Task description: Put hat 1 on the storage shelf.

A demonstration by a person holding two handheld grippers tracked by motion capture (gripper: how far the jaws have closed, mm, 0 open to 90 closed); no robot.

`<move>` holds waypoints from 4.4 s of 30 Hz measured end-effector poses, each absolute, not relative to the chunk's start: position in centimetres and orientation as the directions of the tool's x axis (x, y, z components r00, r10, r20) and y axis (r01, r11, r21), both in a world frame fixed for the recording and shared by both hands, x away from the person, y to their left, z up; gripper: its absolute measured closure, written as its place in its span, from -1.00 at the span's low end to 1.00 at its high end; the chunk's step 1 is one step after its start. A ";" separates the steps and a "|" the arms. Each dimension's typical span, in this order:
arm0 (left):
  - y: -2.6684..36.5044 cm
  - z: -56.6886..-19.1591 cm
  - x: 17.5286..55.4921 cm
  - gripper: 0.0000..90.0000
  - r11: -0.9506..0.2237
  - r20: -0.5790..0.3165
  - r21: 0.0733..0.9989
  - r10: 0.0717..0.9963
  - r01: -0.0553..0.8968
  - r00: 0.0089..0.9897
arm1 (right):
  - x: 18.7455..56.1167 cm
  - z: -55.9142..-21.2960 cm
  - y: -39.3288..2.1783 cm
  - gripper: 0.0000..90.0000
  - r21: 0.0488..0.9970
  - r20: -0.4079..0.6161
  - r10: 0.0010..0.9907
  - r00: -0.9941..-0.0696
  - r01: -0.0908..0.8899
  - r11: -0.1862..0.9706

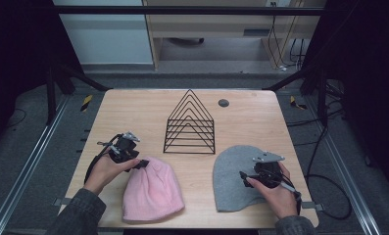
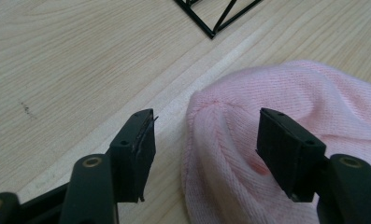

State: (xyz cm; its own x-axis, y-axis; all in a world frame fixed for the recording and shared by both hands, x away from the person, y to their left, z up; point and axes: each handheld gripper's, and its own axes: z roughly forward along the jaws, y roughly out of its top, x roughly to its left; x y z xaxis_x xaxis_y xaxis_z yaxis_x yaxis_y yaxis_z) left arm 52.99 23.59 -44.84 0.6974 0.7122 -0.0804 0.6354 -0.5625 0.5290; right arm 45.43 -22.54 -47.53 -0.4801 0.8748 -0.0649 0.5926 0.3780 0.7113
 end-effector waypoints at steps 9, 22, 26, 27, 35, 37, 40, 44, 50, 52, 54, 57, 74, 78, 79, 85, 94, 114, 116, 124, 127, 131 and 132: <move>22.9 -45.8 53.5 0.47 -0.563 -0.144 0.507 0.692 0.653 0.708 | 45.4 -47.6 -22.4 -0.61 0.709 -0.075 0.868 -0.491 0.586 0.392; 22.7 -41.6 48.9 0.69 -0.528 -0.060 0.651 0.680 0.545 0.731 | 45.3 -47.3 -22.5 -0.57 0.726 -0.083 0.875 -0.476 0.573 0.380; 22.4 -39.1 46.9 0.70 -0.529 -0.014 0.701 0.661 0.479 0.750 | 45.2 -47.1 -22.6 -0.53 0.740 -0.079 0.878 -0.472 0.562 0.369; 22.3 -38.5 46.5 0.70 -0.527 -0.001 0.713 0.659 0.463 0.752 | 45.2 -47.1 -22.6 -0.53 0.740 -0.079 0.878 -0.472 0.562 0.369; 21.8 -34.9 45.1 0.70 -0.513 0.048 0.765 0.648 0.389 0.760 | 45.1 -47.0 -22.4 -0.51 0.753 -0.092 0.871 -0.483 0.538 0.378; 21.7 -34.2 45.0 0.70 -0.516 0.065 0.770 0.650 0.376 0.757 | 45.0 -46.9 -22.3 -0.46 0.759 -0.083 0.868 -0.489 0.534 0.373; 21.7 -33.0 45.1 0.70 -0.504 0.082 0.787 0.656 0.354 0.751 | 44.8 -46.5 -22.0 -0.43 0.775 -0.065 0.864 -0.499 0.520 0.359; 21.7 -31.5 45.4 0.70 -0.503 0.094 0.797 0.651 0.335 0.754 | 44.3 -45.6 -21.1 -0.40 0.814 -0.024 0.848 -0.530 0.482 0.324; 22.2 -29.3 47.0 0.70 -0.477 0.084 0.814 0.661 0.331 0.746 | 44.3 -43.7 -18.7 -0.33 0.835 -0.035 0.804 -0.593 0.424 0.350; 22.4 -28.2 47.5 0.70 -0.464 0.084 0.823 0.670 0.328 0.738 | 44.3 -42.6 -17.4 -0.32 0.842 -0.028 0.788 -0.616 0.410 0.350; 22.3 -27.0 47.8 0.70 -0.473 0.103 0.823 0.668 0.313 0.737 | 44.3 -42.3 -17.0 -0.29 0.846 -0.024 0.781 -0.624 0.404 0.348; 22.2 -25.5 48.2 0.70 -0.472 0.121 0.833 0.666 0.290 0.736 | 44.4 -41.2 -15.5 -0.22 0.855 -0.031 0.758 -0.652 0.376 0.358; 21.3 -22.0 47.2 0.69 -0.450 0.132 0.856 0.666 0.254 0.734 | 44.9 -39.9 -6.4 -0.06 0.860 0.015 0.614 -0.789 0.323 0.395; 21.0 -21.9 46.7 0.69 -0.457 0.139 0.855 0.659 0.247 0.739 | 45.1 -39.6 -5.0 -0.07 0.864 0.019 0.611 -0.791 0.320 0.388; 21.0 -21.9 46.6 0.69 -0.455 0.136 0.856 0.658 0.247 0.741 | 45.2 -39.6 -4.6 -0.07 0.864 0.018 0.612 -0.791 0.320 0.388; 21.2 -21.6 46.7 0.69 -0.451 0.131 0.858 0.655 0.246 0.744 | 46.8 -39.5 -3.6 0.57 0.851 0.077 0.599 -0.797 0.366 0.378; 22.4 -21.1 49.2 0.67 -0.445 0.131 0.861 0.662 0.246 0.738 | 46.9 -36.5 -5.8 0.82 0.845 0.071 0.519 -0.852 0.328 0.423; 21.1 -18.6 51.7 0.67 -0.425 0.147 0.883 0.655 0.200 0.741 | 49.0 -32.4 -7.8 0.85 0.847 0.037 0.477 -0.878 0.281 0.451; 21.1 -18.3 52.0 0.67 -0.433 0.162 0.880 0.658 0.194 0.736 | 49.2 -31.7 -7.8 0.85 0.851 0.017 0.475 -0.880 0.262 0.455; 21.8 -17.9 53.7 0.67 -0.373 0.130 0.907 0.691 0.197 0.711 | 51.3 -29.7 -8.9 0.85 0.876 0.001 0.482 -0.876 0.234 0.422; 21.7 -17.6 54.2 0.67 -0.359 0.132 0.915 0.698 0.185 0.704 | 52.2 -29.0 -9.0 0.85 0.873 -0.024 0.495 -0.869 0.223 0.434; 21.5 -17.1 54.7 0.67 -0.347 0.128 0.920 0.704 0.181 0.699 | 53.2 -28.0 -9.1 0.85 0.877 -0.036 0.506 -0.862 0.216 0.429; 21.4 -17.0 54.8 0.67 -0.347 0.130 0.920 0.707 0.181 0.695 | 53.4 -27.8 -9.1 0.85 0.876 -0.042 0.509 -0.860 0.213 0.432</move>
